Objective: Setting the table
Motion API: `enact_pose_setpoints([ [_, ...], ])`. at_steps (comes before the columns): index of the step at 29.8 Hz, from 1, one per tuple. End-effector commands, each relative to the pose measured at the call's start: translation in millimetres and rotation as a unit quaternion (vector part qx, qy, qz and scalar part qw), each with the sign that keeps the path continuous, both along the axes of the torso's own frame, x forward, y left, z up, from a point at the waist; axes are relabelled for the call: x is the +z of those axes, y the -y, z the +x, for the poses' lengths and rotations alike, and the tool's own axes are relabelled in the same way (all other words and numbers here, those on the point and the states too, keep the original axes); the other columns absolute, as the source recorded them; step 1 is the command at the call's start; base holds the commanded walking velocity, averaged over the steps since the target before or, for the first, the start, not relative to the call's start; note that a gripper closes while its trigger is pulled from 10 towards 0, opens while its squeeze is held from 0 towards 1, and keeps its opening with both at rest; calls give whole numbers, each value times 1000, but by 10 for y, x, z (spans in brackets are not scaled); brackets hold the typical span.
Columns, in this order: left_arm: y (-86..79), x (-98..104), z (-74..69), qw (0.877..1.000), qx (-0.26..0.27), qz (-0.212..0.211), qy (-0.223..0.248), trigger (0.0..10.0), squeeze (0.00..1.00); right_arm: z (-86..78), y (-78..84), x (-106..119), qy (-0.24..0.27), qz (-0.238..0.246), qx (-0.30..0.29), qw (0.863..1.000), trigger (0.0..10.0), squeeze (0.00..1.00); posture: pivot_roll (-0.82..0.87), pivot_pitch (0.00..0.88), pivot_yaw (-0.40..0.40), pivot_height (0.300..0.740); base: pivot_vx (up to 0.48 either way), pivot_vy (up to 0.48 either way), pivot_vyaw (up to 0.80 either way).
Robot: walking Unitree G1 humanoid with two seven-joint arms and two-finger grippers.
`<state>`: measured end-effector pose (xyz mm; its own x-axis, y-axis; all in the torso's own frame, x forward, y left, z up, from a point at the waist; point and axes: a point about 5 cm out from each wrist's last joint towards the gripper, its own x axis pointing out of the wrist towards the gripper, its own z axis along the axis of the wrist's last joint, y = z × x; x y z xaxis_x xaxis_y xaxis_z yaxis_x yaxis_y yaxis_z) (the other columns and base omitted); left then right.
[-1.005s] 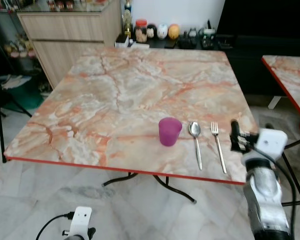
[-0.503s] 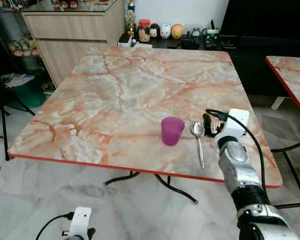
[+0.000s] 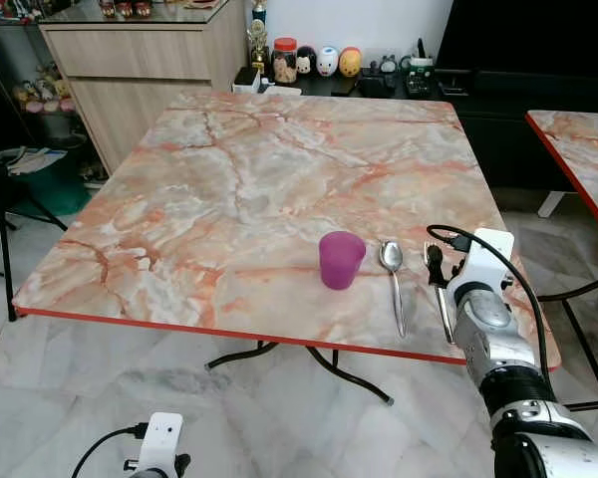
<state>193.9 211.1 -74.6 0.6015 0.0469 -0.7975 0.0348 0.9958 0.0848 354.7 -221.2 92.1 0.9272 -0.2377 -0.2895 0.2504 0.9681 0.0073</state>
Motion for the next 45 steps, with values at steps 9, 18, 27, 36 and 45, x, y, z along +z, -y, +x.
enact_pose_setpoints([
  [9,-13,-19,-39,1000,4,1,-6,10000,0,-15,-129,-150,-33,34,19,999,10000,0,-5,0,14,740,0,0,0],
  [18,-12,-21,-44,1000,5,1,-6,10000,0,-27,-102,-187,-43,34,9,998,10000,0,-3,0,13,740,0,0,0],
  [27,-6,-24,-47,1000,7,0,-7,10000,0,-42,-79,-228,-58,35,-2,998,10000,0,1,0,8,740,0,0,0],
  [36,-7,-26,-51,1000,9,-2,-7,10000,0,-60,-96,-283,-76,43,-8,996,0,0,4,0,8,740,0,0,0],
  [45,-9,-30,-62,1000,9,-3,-8,10000,0,-70,-126,-312,-82,43,-6,996,0,0,6,0,7,740,0,0,0],
])
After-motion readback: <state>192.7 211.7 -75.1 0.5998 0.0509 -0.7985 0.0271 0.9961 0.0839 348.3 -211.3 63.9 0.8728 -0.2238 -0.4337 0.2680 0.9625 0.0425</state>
